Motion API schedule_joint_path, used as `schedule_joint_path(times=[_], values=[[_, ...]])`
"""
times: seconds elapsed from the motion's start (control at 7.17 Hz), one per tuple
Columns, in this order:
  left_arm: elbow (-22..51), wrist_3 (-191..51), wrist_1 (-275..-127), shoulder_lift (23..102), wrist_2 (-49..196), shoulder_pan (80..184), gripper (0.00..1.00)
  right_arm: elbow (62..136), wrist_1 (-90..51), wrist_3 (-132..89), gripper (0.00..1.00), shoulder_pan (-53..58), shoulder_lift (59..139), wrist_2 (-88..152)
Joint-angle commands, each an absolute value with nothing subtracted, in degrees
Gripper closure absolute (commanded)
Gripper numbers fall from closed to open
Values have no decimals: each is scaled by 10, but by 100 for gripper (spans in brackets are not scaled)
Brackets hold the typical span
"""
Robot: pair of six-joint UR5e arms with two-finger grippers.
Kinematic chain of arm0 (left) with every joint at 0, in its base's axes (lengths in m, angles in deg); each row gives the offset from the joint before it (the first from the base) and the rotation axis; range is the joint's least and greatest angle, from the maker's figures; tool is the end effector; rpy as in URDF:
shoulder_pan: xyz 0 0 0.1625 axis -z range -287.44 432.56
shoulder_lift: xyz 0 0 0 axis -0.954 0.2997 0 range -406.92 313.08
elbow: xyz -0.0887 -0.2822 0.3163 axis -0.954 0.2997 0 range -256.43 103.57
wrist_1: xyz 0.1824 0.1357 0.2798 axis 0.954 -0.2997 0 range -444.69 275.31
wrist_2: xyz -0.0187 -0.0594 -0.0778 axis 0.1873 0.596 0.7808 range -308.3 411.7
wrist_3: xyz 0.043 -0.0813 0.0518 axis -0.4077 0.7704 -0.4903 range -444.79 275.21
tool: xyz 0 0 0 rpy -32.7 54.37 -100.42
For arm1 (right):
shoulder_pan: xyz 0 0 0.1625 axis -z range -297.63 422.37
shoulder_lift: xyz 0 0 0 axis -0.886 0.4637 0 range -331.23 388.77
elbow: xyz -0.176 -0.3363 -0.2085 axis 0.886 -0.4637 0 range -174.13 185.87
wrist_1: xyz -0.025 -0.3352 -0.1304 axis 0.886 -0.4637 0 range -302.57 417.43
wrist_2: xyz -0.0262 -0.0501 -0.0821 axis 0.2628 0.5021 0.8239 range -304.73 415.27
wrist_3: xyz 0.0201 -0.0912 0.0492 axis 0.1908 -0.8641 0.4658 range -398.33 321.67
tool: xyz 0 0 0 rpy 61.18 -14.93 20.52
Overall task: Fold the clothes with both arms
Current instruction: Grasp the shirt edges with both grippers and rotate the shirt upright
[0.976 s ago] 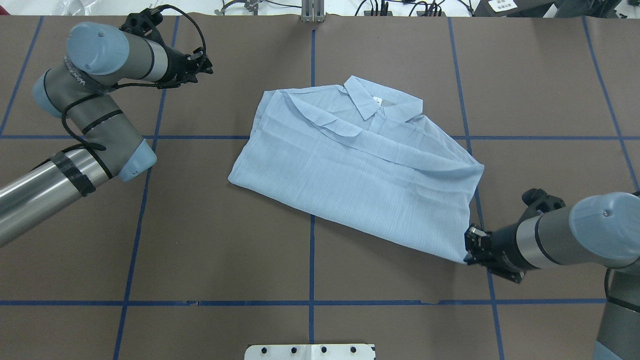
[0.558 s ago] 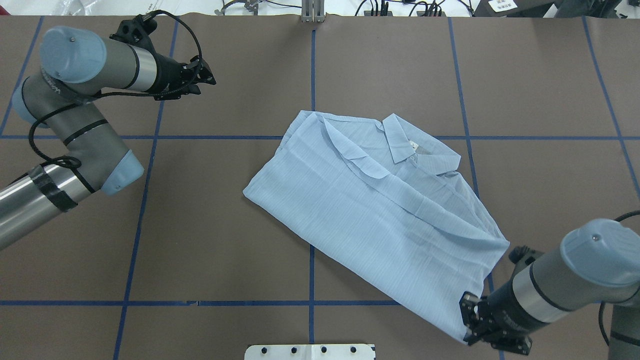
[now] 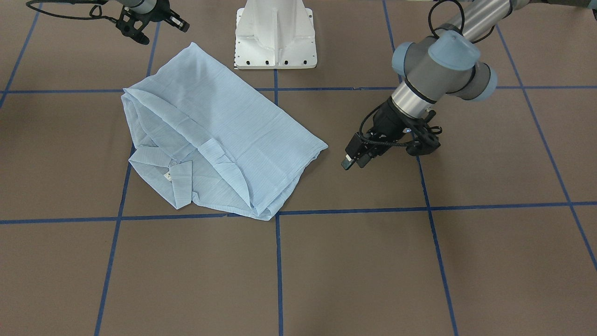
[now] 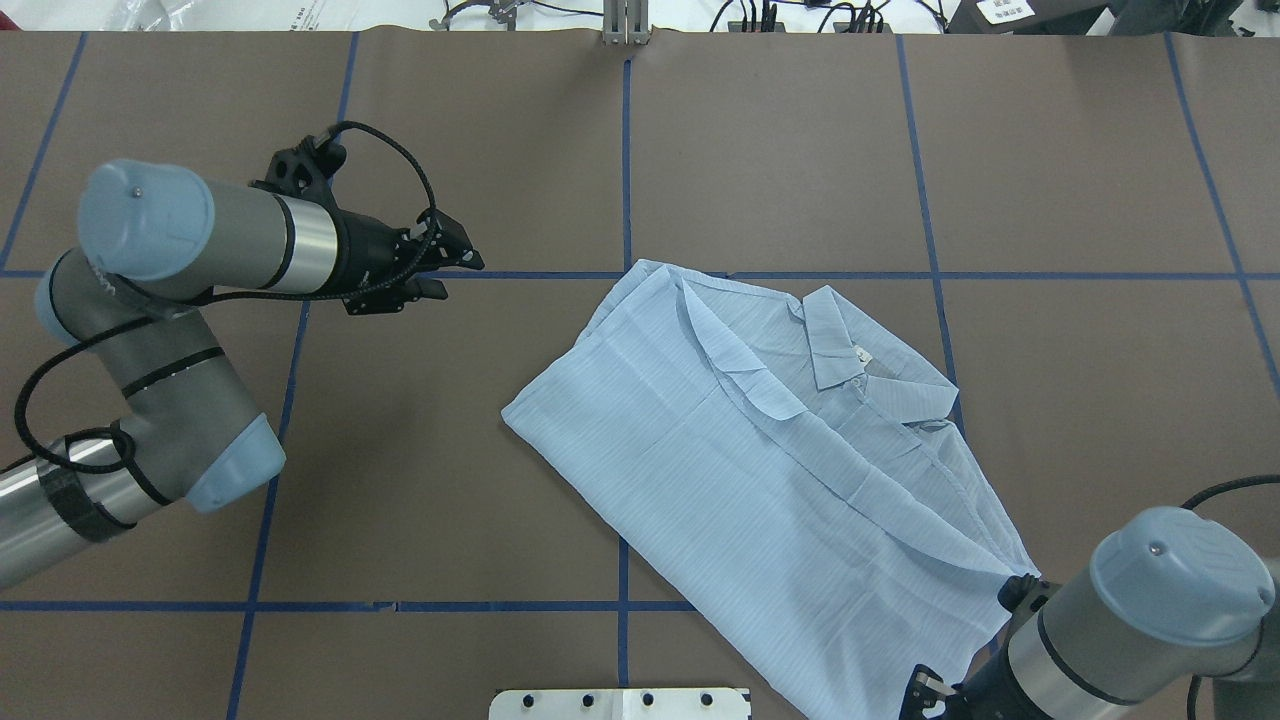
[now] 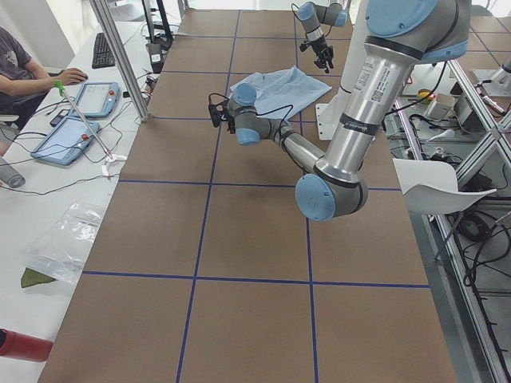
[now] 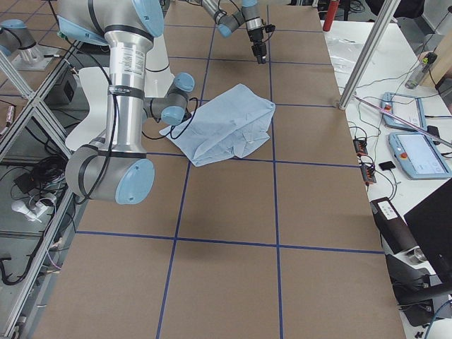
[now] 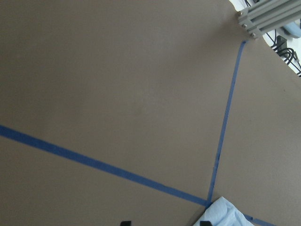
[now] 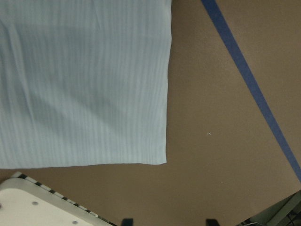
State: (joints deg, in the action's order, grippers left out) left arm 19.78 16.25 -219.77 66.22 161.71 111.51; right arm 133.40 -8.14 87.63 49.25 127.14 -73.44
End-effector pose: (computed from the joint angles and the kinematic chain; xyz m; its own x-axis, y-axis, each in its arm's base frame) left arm 0.3934 -0.4430 0.3272 0.1408 -0.3451 -0.9279 0.3681 0.8883 -0.2745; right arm -0.3305 -0.1461 0.3964 0.6517 0.6224 0.4336 -0.0860 0.6286 -0.7730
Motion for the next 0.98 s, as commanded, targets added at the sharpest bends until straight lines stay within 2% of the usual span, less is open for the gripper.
schedule_joint_path(times=[0.0, 0.28, 0.84], values=[[222, 194, -2134, 658, 1551, 1037, 33, 1324, -80, 875, 0, 371, 1237, -763], [210, 196, -2132, 662, 1529, 996, 31, 1248, -81, 863, 0, 242, 1138, -762], [188, 196, -2133, 673, 1526, 984, 32, 1228, -82, 786, 0, 202, 1121, -756]])
